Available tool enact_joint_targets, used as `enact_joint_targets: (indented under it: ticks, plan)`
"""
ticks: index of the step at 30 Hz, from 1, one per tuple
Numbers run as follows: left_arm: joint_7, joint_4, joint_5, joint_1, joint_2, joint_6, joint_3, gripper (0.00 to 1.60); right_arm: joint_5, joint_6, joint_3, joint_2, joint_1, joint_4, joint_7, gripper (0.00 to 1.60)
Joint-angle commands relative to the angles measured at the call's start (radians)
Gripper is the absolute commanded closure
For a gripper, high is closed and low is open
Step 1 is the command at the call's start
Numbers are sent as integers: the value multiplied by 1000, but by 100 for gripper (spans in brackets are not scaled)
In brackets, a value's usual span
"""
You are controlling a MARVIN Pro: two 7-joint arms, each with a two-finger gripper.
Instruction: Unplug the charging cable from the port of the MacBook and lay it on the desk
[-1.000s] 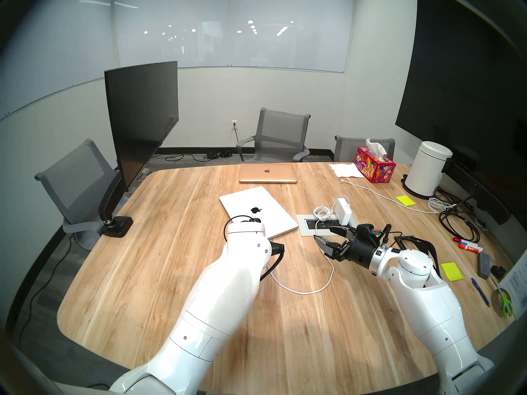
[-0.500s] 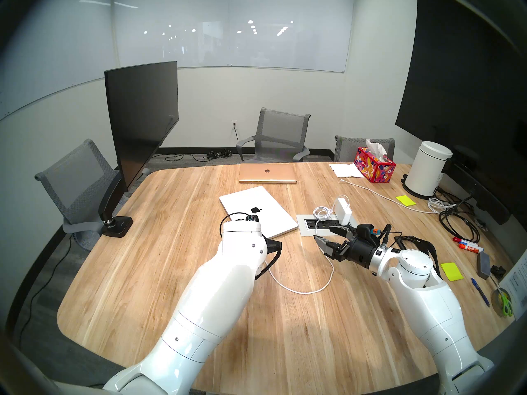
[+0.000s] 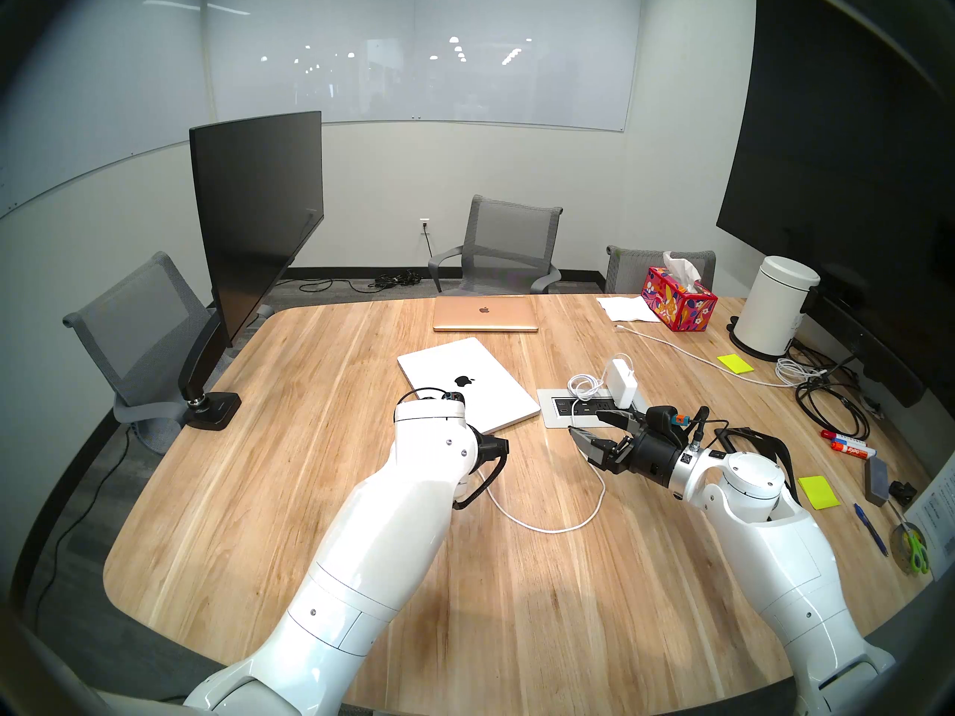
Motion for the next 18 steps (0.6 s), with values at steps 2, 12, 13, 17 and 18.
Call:
enact_joint_targets:
  ticks: [2, 12, 13, 17, 18]
  plan:
    - [142, 18, -36, -10, -17, -2, 8, 75, 2, 1, 5, 2, 9, -14, -1, 0]
    - [93, 36, -12, -11, -19, -2, 8, 85, 1, 1, 5, 2, 9, -14, -1, 0]
    - [96, 36, -14, -12, -19, -2, 9, 85, 1, 1, 5, 2, 9, -14, -1, 0]
    - [105, 39, -22, -14, -19, -2, 14, 85, 1, 1, 5, 2, 9, -14, -1, 0]
    - [102, 40, -19, -13, -19, -2, 14, 83, 1, 1, 5, 2, 9, -14, -1, 0]
